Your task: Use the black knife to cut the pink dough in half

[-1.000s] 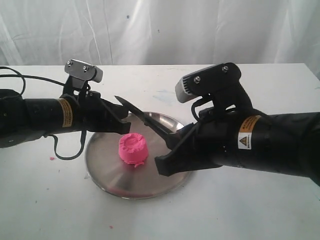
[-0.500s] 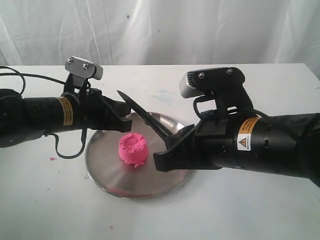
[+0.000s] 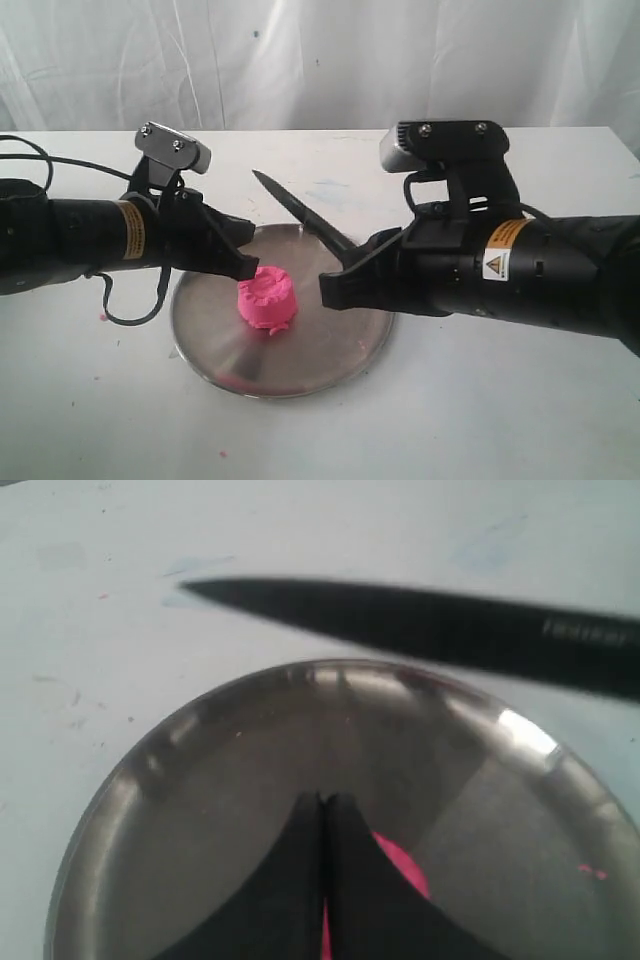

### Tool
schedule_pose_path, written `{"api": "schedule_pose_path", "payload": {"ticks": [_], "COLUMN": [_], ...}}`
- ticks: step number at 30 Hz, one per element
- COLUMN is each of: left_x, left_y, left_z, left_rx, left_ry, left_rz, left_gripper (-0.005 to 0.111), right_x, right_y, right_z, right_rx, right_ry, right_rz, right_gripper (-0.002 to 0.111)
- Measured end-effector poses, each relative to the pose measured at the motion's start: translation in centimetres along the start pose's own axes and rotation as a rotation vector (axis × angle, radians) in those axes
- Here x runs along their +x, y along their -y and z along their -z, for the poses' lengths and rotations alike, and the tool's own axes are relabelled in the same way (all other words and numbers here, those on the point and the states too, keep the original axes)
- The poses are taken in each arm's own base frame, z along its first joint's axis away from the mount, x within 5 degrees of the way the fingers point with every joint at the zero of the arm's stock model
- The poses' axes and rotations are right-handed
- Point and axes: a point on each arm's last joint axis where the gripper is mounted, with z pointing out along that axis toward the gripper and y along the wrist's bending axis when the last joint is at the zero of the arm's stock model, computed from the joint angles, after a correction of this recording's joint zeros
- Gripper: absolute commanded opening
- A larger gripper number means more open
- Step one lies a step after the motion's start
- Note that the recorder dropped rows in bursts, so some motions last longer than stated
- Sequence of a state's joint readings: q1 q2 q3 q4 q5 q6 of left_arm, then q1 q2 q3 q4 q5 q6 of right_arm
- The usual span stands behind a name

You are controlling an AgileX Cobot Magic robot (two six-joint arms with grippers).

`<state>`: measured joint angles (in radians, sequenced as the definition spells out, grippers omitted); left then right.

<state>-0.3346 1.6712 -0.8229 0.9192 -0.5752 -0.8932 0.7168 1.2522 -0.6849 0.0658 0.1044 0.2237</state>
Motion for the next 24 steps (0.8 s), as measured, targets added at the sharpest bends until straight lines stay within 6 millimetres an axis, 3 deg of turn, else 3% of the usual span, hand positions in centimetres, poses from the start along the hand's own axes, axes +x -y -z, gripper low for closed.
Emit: {"api": "schedule_pose_path", "payload": {"ticks": [8,17,24], "left_x": [1.1,-2.0,-2.4], "left_y": [-0.9,-0.5,-0.7], "left_z": [0.2,3.3,4.1], "left_rx": [-0.104,-0.139,-0.187], "left_ry": [-0.141,-0.031,-0.041], "left_rz": [-0.019,-0.068,-0.075], "left_gripper": [0.0,0.0,0.0], "right_x": [0.4,1.5,1.6], "right_y": [1.3,1.7,0.9], "right_z": [0.0,-1.8,-2.0], "right_rx": [0.056,0.065,0.037], "right_ry": [-0.074,-0.149,-0.133], "right_rz": [0.032,0.178,0.225], "right_gripper": [0.0,0.0,0.0]}}
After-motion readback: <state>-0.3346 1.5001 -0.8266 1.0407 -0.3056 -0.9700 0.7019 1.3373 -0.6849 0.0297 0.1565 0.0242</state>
